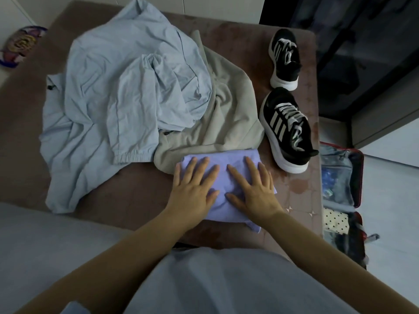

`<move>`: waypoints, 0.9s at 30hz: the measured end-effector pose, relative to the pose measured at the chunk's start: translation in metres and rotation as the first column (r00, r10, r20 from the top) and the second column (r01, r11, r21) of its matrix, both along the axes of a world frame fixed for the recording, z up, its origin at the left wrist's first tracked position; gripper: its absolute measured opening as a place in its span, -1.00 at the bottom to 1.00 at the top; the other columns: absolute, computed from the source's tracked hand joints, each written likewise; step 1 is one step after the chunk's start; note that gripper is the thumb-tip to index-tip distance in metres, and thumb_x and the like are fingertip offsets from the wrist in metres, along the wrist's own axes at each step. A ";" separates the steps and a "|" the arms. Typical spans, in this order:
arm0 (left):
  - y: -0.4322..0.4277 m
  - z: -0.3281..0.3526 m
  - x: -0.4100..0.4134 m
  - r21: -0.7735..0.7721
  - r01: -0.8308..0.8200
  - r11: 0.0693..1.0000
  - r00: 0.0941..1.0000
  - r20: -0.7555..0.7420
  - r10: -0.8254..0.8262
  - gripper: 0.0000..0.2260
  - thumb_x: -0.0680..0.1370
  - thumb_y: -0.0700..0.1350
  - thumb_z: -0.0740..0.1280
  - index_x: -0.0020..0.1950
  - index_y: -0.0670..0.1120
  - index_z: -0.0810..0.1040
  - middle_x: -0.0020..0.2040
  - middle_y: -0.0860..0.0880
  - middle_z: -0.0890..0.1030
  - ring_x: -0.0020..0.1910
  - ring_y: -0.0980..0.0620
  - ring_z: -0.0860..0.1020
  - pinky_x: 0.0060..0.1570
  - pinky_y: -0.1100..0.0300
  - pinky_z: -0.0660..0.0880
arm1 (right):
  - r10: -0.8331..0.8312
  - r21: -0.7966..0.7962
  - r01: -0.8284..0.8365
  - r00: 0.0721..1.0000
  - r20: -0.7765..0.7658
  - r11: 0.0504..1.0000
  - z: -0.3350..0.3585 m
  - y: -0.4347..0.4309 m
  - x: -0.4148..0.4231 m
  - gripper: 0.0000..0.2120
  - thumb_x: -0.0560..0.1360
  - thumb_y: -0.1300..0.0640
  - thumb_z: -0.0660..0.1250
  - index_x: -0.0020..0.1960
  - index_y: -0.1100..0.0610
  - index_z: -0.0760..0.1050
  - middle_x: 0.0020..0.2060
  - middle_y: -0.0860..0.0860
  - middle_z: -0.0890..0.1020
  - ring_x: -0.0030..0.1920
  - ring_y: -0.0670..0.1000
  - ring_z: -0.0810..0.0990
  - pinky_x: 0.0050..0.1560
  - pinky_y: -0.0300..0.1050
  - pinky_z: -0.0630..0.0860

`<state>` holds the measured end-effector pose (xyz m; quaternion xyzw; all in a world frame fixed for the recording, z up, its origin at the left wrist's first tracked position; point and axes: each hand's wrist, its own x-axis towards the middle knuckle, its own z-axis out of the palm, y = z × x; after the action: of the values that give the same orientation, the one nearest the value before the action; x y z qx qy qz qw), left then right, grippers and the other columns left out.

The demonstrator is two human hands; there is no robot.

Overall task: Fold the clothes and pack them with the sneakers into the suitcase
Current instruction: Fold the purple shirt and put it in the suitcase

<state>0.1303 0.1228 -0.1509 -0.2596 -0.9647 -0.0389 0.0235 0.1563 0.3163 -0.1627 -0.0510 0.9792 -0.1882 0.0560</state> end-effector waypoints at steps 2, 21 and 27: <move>-0.001 -0.020 -0.001 -0.073 -0.032 0.997 0.998 0.044 0.035 -0.52 0.53 0.15 0.07 0.41 0.02 0.34 0.40 -0.08 0.41 0.41 -0.16 0.21 0.32 -0.24 0.08 | 0.001 0.032 -0.005 0.992 0.125 0.999 -0.006 0.004 -0.004 -0.37 0.42 -0.48 -0.22 0.43 -0.29 -0.01 0.47 0.16 0.18 0.38 0.42 0.19 0.32 0.39 0.19; -0.001 0.013 0.014 0.299 -0.908 0.294 0.389 0.865 0.319 -0.60 0.55 0.07 0.26 0.25 -0.19 0.50 0.20 -0.17 0.55 0.17 -0.14 0.50 0.02 0.15 0.37 | -0.279 -0.481 0.622 0.745 0.606 0.618 0.018 0.008 0.000 -0.08 0.24 -0.23 0.50 0.44 0.10 0.22 0.36 0.05 0.40 0.34 0.11 0.39 0.30 0.06 0.38; -0.014 0.026 0.038 0.392 -0.822 0.413 0.506 0.836 0.214 -0.72 0.52 0.04 0.31 0.05 -0.15 0.60 -0.05 -0.05 0.63 0.00 -0.02 0.57 -0.02 0.13 0.45 | -0.337 -0.515 0.697 0.703 0.626 0.499 0.030 0.005 0.042 -0.62 0.33 -0.06 0.51 -0.01 0.12 0.48 -0.14 -0.02 0.59 -0.13 0.00 0.56 -0.23 -0.17 0.48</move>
<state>0.1680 0.1086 -0.1251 0.1560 -0.8127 -0.5214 -0.2082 0.1984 0.3211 -0.1330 0.2816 0.7464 -0.5714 0.1926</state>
